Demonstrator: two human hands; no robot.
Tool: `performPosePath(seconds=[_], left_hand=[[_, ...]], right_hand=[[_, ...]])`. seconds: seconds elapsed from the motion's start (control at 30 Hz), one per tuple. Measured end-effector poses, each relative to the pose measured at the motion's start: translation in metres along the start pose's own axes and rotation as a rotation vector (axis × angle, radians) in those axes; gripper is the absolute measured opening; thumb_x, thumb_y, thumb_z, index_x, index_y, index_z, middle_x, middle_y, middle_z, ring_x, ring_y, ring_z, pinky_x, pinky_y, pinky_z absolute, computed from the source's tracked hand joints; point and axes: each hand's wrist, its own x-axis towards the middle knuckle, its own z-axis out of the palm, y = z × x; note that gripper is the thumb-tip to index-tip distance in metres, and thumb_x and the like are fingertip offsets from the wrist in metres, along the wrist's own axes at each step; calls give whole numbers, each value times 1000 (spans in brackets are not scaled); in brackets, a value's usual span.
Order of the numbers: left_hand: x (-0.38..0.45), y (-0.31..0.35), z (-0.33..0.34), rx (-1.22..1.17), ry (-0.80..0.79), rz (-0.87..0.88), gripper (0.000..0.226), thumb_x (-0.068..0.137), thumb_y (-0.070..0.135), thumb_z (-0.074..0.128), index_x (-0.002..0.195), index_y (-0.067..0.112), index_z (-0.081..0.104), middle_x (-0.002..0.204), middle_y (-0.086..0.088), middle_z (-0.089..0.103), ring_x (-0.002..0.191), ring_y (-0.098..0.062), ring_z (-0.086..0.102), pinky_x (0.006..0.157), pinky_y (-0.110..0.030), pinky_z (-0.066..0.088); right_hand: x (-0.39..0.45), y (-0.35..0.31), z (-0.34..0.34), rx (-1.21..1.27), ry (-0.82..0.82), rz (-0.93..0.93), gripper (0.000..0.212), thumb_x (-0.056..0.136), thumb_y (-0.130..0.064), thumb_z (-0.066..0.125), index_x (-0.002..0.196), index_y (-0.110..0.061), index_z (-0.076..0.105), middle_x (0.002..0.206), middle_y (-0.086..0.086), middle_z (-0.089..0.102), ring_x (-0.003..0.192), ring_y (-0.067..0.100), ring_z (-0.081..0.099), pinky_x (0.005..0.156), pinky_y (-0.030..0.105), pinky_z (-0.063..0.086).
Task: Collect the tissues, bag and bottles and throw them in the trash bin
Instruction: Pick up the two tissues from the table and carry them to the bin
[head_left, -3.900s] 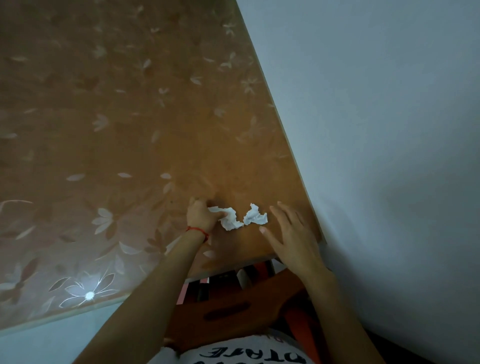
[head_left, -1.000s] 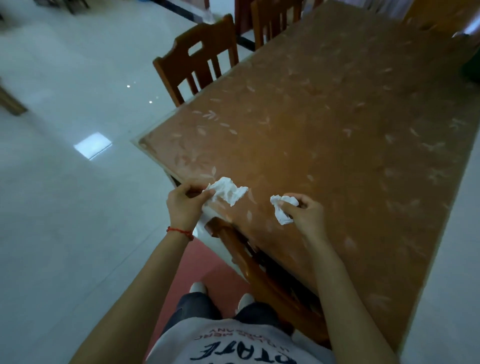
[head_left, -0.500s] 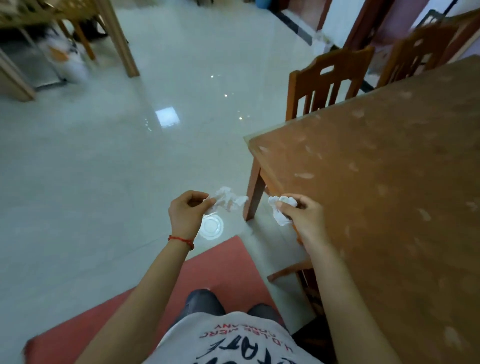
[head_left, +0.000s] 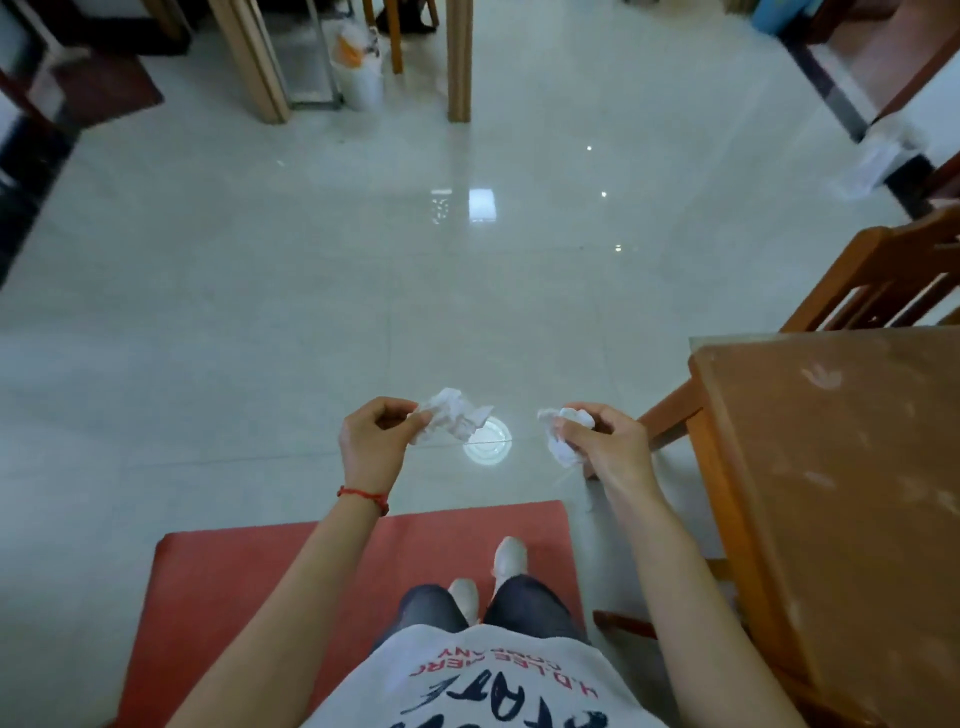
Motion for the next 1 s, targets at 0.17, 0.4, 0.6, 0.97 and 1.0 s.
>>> performPosePath(seconds=[0.17,0.4,0.6,0.97,1.0], left_hand=[[40,7,9,-6,43,-27,11,67,12,76,73,7,68,63,-2,64,49,1,55,51,-6,44],[124,41,55,-6,78,-19,12,67,9,76,75,5,68,65,-4,64,56,-7,56,52,-5,44],[190,77,92,1,80,12,10,66,12,77,69,14,67,64,2,65,51,2,56,51,-5,44],[329,132,160,13,-8,39,11,65,16,78,67,19,68,65,2,66,60,-11,59,61,-19,48],[346,138,166,7,-15,47,12,65,15,78,66,19,67,65,1,66,60,-12,59,61,-19,48]], right_hand=[[53,-15,17,-16,-13,-2,16,65,-11,81,78,-12,71,59,-10,64,52,-1,58,49,12,45],[147,-52,19,-1,-64,-18,13,67,-7,79,76,-13,71,67,-2,65,63,12,60,59,23,49],[218,-93,19,-4,-147,-23,24,66,-14,81,82,-1,68,64,5,56,62,20,53,64,31,42],[350,-157,29,35,-12,-25,25,67,-16,80,84,-3,68,65,2,57,60,16,52,61,24,43],[365,-164,31,37,0,-30,23,68,-15,79,83,-2,68,62,1,56,59,15,51,60,23,43]])
